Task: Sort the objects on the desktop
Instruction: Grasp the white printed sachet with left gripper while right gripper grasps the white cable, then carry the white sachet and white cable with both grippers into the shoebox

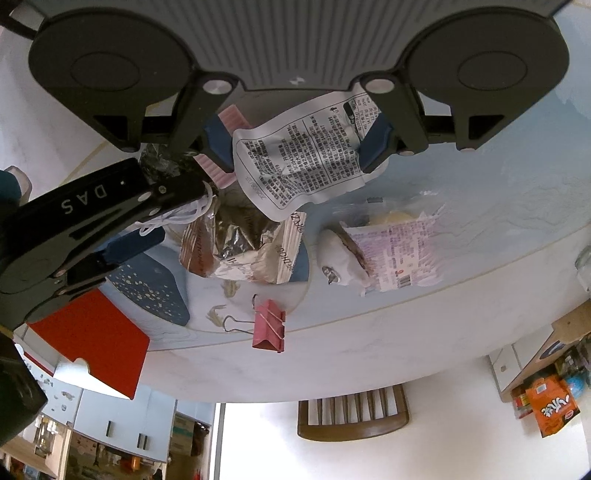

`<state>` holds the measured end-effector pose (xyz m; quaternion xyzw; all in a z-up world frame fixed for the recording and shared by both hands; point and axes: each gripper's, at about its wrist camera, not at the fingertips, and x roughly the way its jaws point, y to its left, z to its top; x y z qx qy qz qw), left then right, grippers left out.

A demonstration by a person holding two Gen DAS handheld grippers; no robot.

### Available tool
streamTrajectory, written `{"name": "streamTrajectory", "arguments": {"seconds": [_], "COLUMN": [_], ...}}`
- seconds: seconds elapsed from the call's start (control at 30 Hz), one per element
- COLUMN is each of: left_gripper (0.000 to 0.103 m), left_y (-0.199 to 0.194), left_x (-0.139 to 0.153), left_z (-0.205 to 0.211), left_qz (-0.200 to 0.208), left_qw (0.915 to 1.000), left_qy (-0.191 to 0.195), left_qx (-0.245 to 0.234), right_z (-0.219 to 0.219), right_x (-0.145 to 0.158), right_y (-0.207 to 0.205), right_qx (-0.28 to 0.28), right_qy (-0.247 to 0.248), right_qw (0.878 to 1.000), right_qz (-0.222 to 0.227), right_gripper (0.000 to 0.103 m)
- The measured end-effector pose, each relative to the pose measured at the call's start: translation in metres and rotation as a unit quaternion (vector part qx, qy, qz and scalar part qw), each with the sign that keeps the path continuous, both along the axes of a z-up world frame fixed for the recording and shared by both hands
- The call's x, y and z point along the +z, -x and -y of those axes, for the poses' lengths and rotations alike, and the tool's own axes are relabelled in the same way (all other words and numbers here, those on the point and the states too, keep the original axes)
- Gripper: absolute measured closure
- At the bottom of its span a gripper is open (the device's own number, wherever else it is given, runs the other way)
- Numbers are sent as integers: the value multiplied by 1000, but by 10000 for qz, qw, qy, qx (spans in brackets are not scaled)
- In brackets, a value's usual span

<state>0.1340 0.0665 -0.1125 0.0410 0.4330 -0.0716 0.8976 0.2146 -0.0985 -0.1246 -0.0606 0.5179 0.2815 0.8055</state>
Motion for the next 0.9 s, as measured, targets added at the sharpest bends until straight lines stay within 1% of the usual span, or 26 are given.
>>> {"name": "streamTrajectory", "arguments": {"seconds": [0.2, 0.6, 0.9], "left_gripper": [32, 32, 32], "left_y": [2, 10, 15], "left_x": [3, 17, 40], "left_z": [-4, -21, -6], "left_qz": [-8, -42, 82], "left_qw": [9999, 9976, 9974], "left_qy": [94, 483, 587], "left_qx": [106, 500, 420], "right_z": [4, 28, 55], "right_x": [6, 27, 50], "right_y": [3, 10, 18], "right_qx": [-75, -294, -515], "right_qy": [-33, -233, -344], "right_qw": [9999, 9990, 9973], "right_qz": [85, 222, 383], "right_gripper": [40, 40, 40]}}
